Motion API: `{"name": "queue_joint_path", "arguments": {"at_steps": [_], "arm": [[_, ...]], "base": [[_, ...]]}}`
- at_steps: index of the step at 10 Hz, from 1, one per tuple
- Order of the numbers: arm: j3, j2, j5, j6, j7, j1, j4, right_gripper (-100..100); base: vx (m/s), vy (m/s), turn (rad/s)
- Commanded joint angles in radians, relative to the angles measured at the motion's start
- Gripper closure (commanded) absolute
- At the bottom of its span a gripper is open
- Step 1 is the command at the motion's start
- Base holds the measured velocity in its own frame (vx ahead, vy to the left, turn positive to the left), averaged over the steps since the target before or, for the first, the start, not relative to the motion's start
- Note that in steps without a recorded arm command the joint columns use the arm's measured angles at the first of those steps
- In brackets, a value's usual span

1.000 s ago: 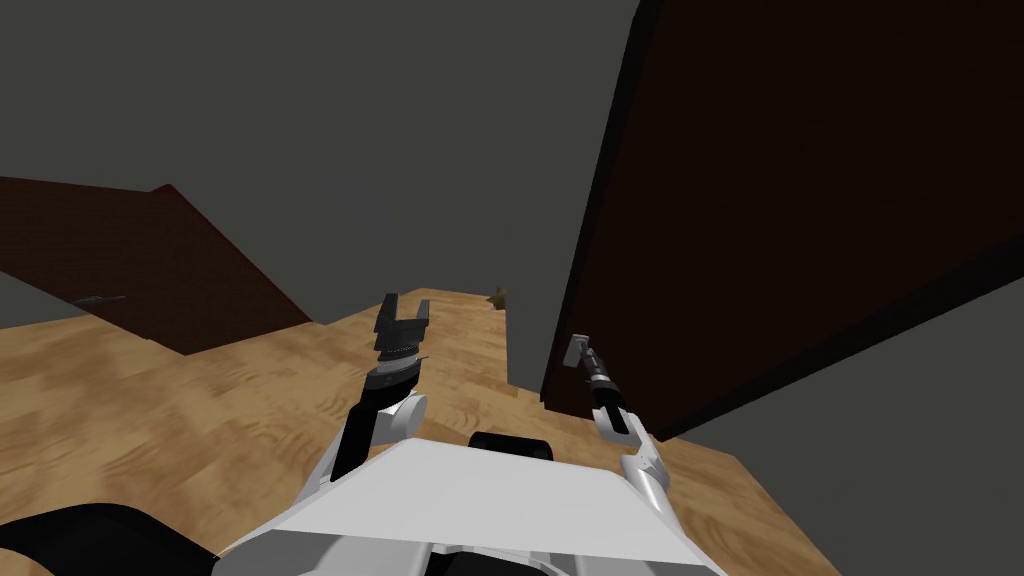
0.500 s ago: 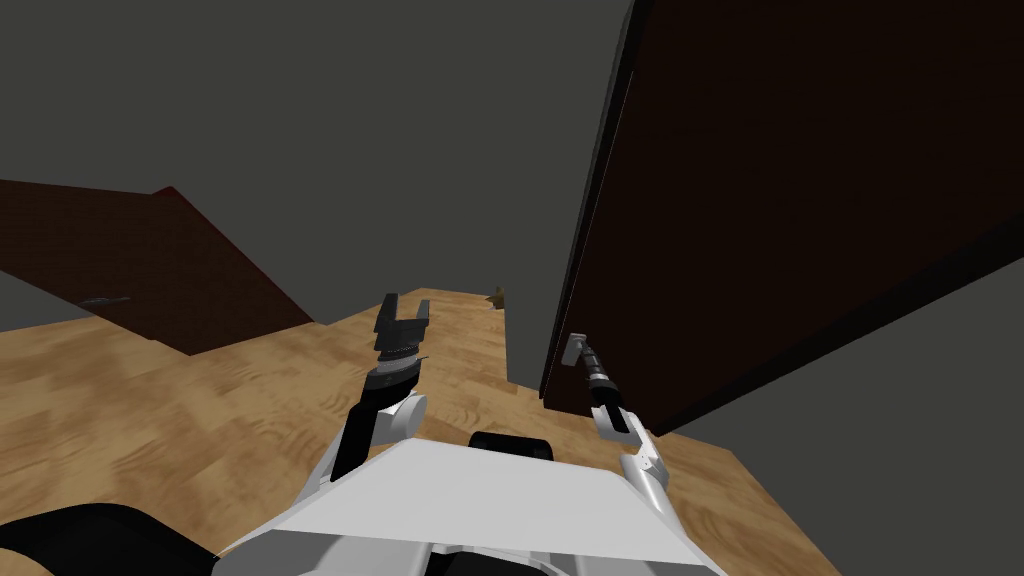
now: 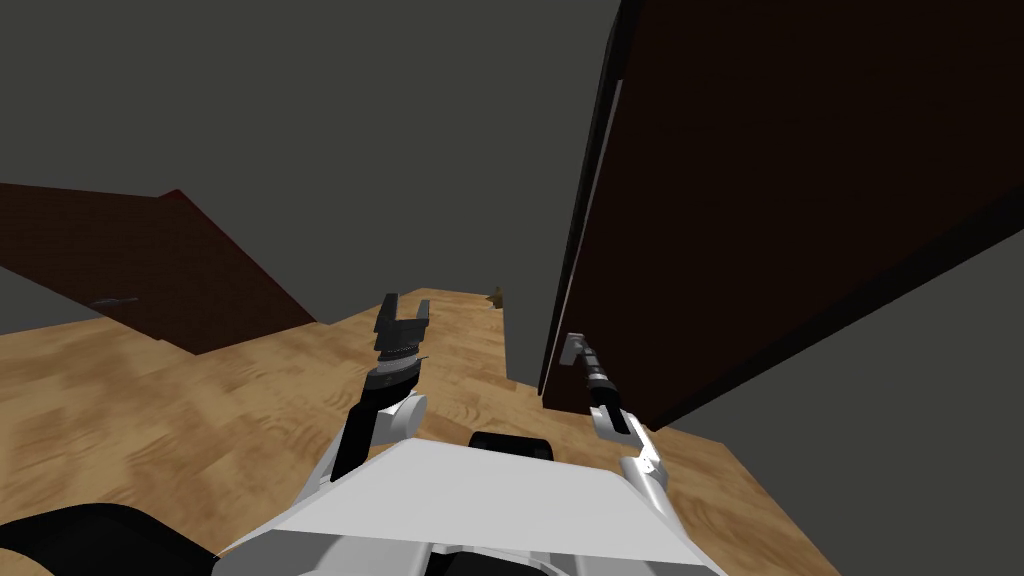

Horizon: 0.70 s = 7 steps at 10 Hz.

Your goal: Pull the door open

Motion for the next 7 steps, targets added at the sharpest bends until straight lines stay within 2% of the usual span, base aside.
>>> {"name": "queue_joint_path", "arguments": {"at_steps": [1,2,4,6,7], "arm": [[0.043,-0.001,-0.05,-0.008,-0.05,-0.009,-0.009,100],[0.043,-0.001,-0.062,-0.008,-0.066,-0.009,-0.009,100],[0.043,-0.001,-0.062,-0.008,-0.066,-0.009,-0.009,100],[0.083,-0.015,-0.137,-0.004,-0.134,-0.003,-0.018,100],[0.083,-0.015,-0.149,-0.004,-0.148,-0.003,-0.018,100]], "base": [[-0.056,-0.035,-0.001],[-0.038,-0.018,0.004],[-0.006,-0.003,0.007],[-0.027,-0.022,0.002],[-0.041,-0.026,0.005]]}}
